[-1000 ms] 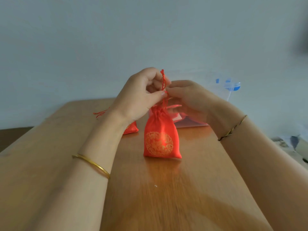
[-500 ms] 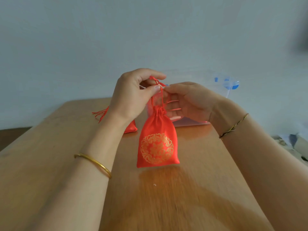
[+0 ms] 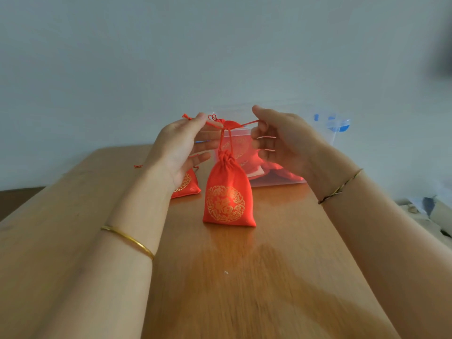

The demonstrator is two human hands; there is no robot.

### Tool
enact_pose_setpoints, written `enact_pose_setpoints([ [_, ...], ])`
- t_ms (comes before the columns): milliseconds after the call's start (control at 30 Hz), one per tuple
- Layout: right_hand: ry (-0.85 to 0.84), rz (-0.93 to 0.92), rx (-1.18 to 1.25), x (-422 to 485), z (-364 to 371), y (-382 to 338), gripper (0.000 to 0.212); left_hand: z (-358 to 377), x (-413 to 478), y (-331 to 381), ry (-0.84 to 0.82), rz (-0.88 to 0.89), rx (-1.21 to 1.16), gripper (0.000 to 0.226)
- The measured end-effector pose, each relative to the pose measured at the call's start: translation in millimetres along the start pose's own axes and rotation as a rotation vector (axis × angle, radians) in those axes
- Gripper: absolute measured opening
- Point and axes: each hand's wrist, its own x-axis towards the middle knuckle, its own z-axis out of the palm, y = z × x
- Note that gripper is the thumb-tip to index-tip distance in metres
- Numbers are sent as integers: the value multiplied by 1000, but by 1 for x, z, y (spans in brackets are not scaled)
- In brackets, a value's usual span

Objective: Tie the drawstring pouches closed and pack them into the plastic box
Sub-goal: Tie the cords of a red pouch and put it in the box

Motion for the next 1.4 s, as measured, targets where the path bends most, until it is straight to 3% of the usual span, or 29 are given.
enact_pose_setpoints([
  [100, -41, 58, 217, 2, 4, 3, 39, 1, 1, -1, 113, 2, 112, 37],
  [233, -132, 117, 516, 2, 9, 11, 41, 4, 2, -4, 143, -10, 113, 49],
  [300, -169, 154, 678, 4, 9, 14, 41, 3, 4, -6, 133, -46, -45, 52],
  [367, -113, 206, 712, 8, 4, 16, 44, -2, 5, -6, 135, -104, -369, 45],
  [433, -42, 278, 621, 11, -1, 18, 44, -5, 6, -8, 182, -122, -579, 39],
  [500, 11, 325, 498, 11, -3, 21, 39, 0, 6, -11, 200, -108, -558, 37],
  [633, 58, 248, 429, 11, -5, 16, 37, 5, 4, -9, 63, -52, -205, 34],
  [800, -30, 16, 354, 1, 3, -2, 32, 5, -4, -3, -175, 63, 212, 11],
  [900, -66, -95, 247, -6, 13, -6, 29, 12, -8, -1, -241, 114, 345, 9],
  [1034, -70, -134, 131, -8, 15, -4, 29, 15, -9, -2, -256, 120, 340, 23],
  [1200, -86, -7, -54, -7, 11, 0, 36, 15, -8, -3, -261, 66, 285, 14],
  [1334, -106, -22, -63, -7, 13, 2, 17, 15, -8, -1, -255, 41, 208, 13],
  [1400, -97, -30, -99, -6, 12, 3, 18, 14, -7, -1, -222, 27, 160, 13],
])
